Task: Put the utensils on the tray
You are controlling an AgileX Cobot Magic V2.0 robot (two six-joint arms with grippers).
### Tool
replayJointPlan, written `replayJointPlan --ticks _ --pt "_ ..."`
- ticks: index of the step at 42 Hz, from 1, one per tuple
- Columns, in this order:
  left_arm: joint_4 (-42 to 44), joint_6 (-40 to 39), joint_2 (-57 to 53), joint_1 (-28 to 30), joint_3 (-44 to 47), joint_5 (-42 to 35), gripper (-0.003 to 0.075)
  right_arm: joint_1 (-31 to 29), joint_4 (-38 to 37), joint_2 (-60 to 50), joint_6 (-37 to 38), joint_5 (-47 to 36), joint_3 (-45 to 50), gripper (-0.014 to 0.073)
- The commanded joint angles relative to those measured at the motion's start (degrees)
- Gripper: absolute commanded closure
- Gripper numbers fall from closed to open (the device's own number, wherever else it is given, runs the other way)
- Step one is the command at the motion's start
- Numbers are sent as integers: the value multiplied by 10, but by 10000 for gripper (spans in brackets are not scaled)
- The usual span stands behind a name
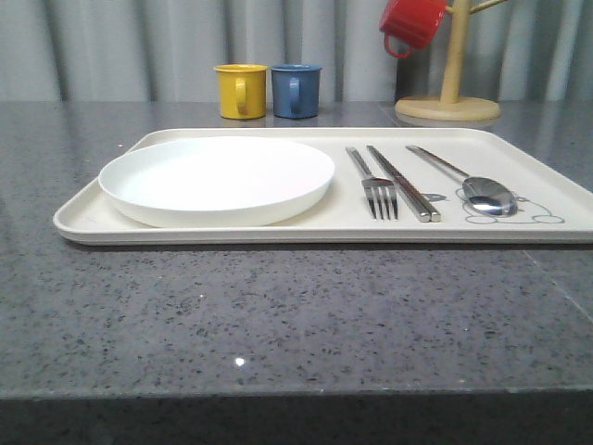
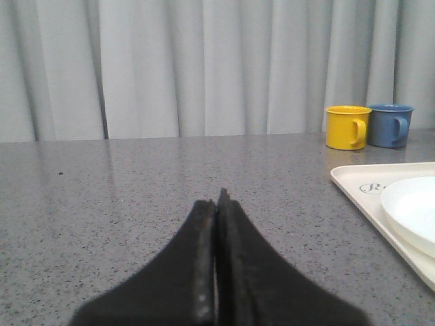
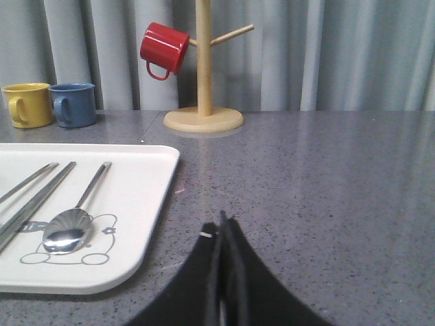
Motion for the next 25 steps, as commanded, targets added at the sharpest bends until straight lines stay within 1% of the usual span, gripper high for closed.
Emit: replayJointPlan --ticks 1,25 --pt "-5 -2 -12 -3 7 -48 741 -2 -8 -9 1 -47 0 661" --pt "-5 -2 -12 -3 7 -48 741 -2 -26 -9 17 -50 0 661"
